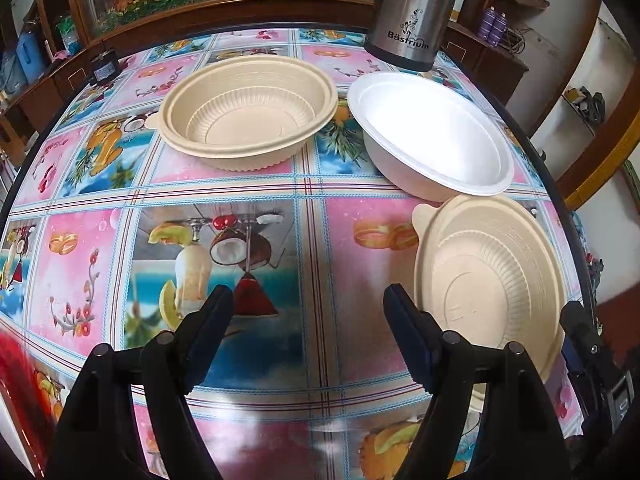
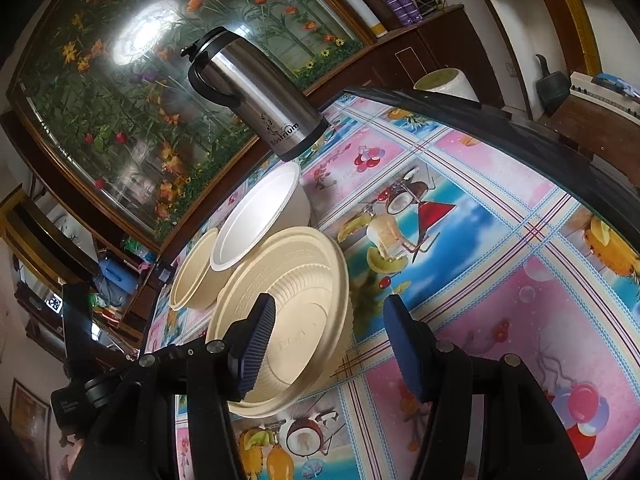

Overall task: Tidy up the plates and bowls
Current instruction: 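Grasp the large beige bowl rim with the right tool and lift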

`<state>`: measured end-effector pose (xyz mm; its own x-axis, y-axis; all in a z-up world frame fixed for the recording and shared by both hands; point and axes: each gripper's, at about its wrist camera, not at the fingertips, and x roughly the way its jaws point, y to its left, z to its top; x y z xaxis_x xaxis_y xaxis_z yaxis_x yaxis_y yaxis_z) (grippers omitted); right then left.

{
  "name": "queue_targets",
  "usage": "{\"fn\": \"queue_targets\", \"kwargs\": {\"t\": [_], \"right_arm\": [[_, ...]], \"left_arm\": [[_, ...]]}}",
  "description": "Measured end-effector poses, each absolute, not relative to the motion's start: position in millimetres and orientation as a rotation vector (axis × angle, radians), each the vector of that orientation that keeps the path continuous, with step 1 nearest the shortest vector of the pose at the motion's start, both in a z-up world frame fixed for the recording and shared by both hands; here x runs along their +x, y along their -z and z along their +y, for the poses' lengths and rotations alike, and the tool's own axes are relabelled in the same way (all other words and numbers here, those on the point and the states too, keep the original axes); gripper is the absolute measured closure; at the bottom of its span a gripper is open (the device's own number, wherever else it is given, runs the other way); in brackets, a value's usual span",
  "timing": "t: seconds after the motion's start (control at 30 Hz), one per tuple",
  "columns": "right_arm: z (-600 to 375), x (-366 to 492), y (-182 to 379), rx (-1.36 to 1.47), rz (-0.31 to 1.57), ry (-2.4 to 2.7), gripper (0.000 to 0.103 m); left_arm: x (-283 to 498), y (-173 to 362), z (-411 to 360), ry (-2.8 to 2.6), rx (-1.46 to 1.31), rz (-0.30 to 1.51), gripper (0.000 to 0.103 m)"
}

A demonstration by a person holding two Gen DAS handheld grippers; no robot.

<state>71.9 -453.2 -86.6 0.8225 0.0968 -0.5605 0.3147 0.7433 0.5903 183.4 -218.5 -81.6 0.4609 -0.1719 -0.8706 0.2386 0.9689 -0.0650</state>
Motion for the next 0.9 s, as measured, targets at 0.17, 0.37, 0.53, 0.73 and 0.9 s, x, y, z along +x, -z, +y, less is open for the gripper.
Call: {"fn": "queue_targets", "kwargs": {"t": [0.17,0.37,0.53,0.73,0.9], "right_arm": [[-454.4,71.7,87.7,0.743,0.608,0.122,0.044],[-454.0,72.6,90.2,0.750,0.620,0.120,0.044],[-453.2,72.7,91.2,0.749,0.617,0.131,0.046],[-454.2,76.3,93.8,0.763,0.634,0.128,0.048],[-455.7,79.0,97.1,0.776,0.655,0.131,0.046]], "left_arm": [[180.0,80.2,-222.7,0.247,0.092,1.044,0.026],[180.0,81.1,-224.5,0.240,0.102,1.037,0.026],[179.6,82.4,-225.7,0.235,0.109,1.034,0.026],[181.0,86.0,-227.2,0.230,0.114,1.037,0.026],[181.9,89.9,-228.9,0.225,0.121,1.040,0.026]]}}
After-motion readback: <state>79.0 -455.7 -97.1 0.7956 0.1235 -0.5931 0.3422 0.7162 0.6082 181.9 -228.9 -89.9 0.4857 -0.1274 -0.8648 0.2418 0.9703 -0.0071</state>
